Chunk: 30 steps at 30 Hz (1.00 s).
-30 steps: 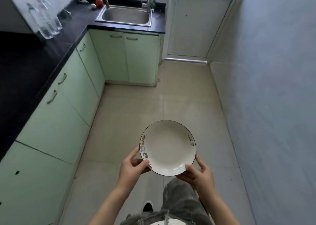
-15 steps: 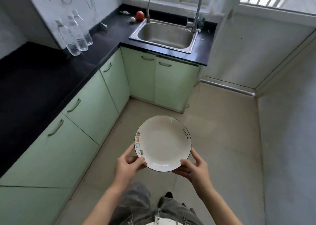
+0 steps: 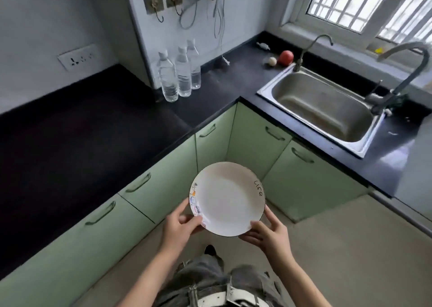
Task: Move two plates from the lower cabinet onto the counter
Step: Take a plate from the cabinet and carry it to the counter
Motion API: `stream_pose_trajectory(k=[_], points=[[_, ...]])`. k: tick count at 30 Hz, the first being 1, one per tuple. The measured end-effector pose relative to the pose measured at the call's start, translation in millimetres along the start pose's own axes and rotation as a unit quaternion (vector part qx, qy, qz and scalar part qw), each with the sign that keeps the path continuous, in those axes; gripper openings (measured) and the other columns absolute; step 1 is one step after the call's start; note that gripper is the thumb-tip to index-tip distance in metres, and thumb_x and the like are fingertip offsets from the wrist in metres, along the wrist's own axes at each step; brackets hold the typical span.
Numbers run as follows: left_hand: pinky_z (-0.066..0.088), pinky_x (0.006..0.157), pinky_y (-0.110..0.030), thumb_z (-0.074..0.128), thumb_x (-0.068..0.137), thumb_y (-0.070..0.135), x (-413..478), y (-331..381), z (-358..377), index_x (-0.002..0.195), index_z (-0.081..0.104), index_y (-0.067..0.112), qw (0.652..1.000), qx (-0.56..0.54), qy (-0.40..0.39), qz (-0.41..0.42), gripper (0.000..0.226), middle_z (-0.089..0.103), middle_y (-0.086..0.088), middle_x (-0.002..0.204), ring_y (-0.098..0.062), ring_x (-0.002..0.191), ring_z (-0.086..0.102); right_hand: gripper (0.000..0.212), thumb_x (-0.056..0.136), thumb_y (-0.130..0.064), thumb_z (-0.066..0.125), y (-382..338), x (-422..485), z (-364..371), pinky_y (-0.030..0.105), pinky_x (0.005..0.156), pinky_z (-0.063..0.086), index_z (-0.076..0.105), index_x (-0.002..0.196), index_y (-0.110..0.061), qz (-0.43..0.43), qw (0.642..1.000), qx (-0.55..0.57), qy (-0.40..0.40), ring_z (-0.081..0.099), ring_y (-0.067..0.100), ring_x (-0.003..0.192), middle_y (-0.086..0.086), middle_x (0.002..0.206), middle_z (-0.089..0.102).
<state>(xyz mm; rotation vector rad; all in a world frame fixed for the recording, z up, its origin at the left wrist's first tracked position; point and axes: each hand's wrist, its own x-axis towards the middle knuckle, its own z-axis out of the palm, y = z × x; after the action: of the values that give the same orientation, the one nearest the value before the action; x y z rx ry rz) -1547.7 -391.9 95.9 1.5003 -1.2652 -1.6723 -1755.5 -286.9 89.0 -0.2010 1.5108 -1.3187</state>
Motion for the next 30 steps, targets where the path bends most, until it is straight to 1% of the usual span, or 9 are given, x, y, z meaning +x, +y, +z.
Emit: stream_pose_trajectory(k=[2, 4, 9, 13, 17, 21, 24, 27, 30], points=[[0.050, 0.075, -0.028, 0.074, 0.068, 0.021, 34, 25, -2, 0.133, 0.056, 0.029, 1.000, -0.008, 0.030, 0.001, 0.068, 0.072, -0.029, 0.082, -0.021, 0.073, 0.061, 0.072, 0.084, 0.005, 0.060, -33, 37, 21, 0.041, 0.070, 0.062, 0.044, 0.148, -0.026, -0.009, 1.000, -0.018, -0.020, 0.071, 0.038, 0.069, 0.028, 0.081, 0.073], [0.048, 0.076, -0.030, 0.075, 0.073, 0.016, 62, 44, -5, 0.139, 0.051, 0.023, 0.998, -0.027, 0.057, 0.003, 0.071, 0.071, -0.030, 0.081, -0.022, 0.076, 0.061, 0.072, 0.084, 0.003, 0.061, -64, 70, 43, 0.038, 0.068, 0.061, 0.047, 0.146, -0.028, -0.016, 0.998, -0.044, -0.048, 0.072, 0.039, 0.070, 0.029, 0.082, 0.073], [0.051, 0.061, -0.010, 0.069, 0.083, 0.000, 120, 72, -14, 0.133, 0.054, 0.026, 0.987, -0.089, 0.133, 0.003, 0.059, 0.078, -0.013, 0.075, -0.010, 0.070, 0.074, 0.066, 0.082, 0.001, 0.062, -122, 152, 97, 0.039, 0.066, 0.062, 0.057, 0.138, -0.034, -0.012, 0.984, -0.109, -0.138, 0.074, 0.038, 0.071, 0.024, 0.089, 0.076], [0.048, 0.057, -0.009, 0.070, 0.082, -0.001, 166, 82, -21, 0.136, 0.054, 0.023, 0.965, -0.128, 0.228, -0.025, 0.061, 0.078, -0.006, 0.071, -0.005, 0.061, 0.071, 0.061, 0.083, 0.003, 0.062, -149, 225, 145, 0.038, 0.065, 0.062, 0.065, 0.125, -0.040, 0.006, 0.964, -0.167, -0.207, 0.074, 0.036, 0.071, 0.025, 0.090, 0.075], [0.048, 0.050, -0.011, 0.069, 0.080, -0.006, 200, 100, -29, 0.134, 0.057, 0.017, 0.926, -0.192, 0.324, -0.038, 0.059, 0.076, -0.001, 0.066, -0.003, 0.053, 0.066, 0.059, 0.082, 0.002, 0.063, -180, 280, 203, 0.043, 0.069, 0.063, 0.068, 0.116, -0.046, 0.040, 0.929, -0.223, -0.292, 0.075, 0.042, 0.080, 0.026, 0.093, 0.075], [0.059, 0.062, -0.025, 0.069, 0.080, -0.006, 228, 116, -48, 0.135, 0.057, 0.016, 0.882, -0.276, 0.381, -0.035, 0.060, 0.079, -0.010, 0.088, -0.020, 0.077, 0.075, 0.060, 0.075, -0.006, 0.065, -205, 319, 268, 0.046, 0.073, 0.063, 0.068, 0.120, -0.044, 0.031, 0.889, -0.270, -0.369, 0.075, 0.040, 0.088, 0.011, 0.104, 0.077], [0.061, 0.067, -0.029, 0.073, 0.078, -0.004, 249, 125, -74, 0.137, 0.053, 0.015, 0.856, -0.313, 0.411, -0.031, 0.064, 0.078, -0.015, 0.089, -0.026, 0.085, 0.076, 0.061, 0.082, 0.003, 0.060, -213, 337, 318, 0.043, 0.068, 0.063, 0.070, 0.113, -0.048, 0.052, 0.870, -0.273, -0.408, 0.076, 0.038, 0.085, 0.018, 0.104, 0.076], [0.060, 0.069, -0.029, 0.075, 0.077, 0.002, 269, 137, -110, 0.137, 0.053, 0.017, 0.855, -0.313, 0.414, -0.019, 0.066, 0.078, -0.017, 0.089, -0.026, 0.089, 0.075, 0.061, 0.085, 0.006, 0.058, -211, 350, 365, 0.043, 0.069, 0.062, 0.071, 0.110, -0.048, 0.062, 0.865, -0.264, -0.423, 0.075, 0.040, 0.084, 0.024, 0.107, 0.072], [0.060, 0.071, -0.028, 0.074, 0.077, 0.003, 297, 146, -155, 0.136, 0.054, 0.021, 0.866, -0.300, 0.400, -0.011, 0.065, 0.078, -0.016, 0.089, -0.025, 0.091, 0.075, 0.060, 0.084, 0.007, 0.059, -199, 365, 410, 0.041, 0.067, 0.062, 0.067, 0.124, -0.036, 0.070, 0.883, -0.251, -0.391, 0.076, 0.039, 0.081, 0.024, 0.105, 0.073]])
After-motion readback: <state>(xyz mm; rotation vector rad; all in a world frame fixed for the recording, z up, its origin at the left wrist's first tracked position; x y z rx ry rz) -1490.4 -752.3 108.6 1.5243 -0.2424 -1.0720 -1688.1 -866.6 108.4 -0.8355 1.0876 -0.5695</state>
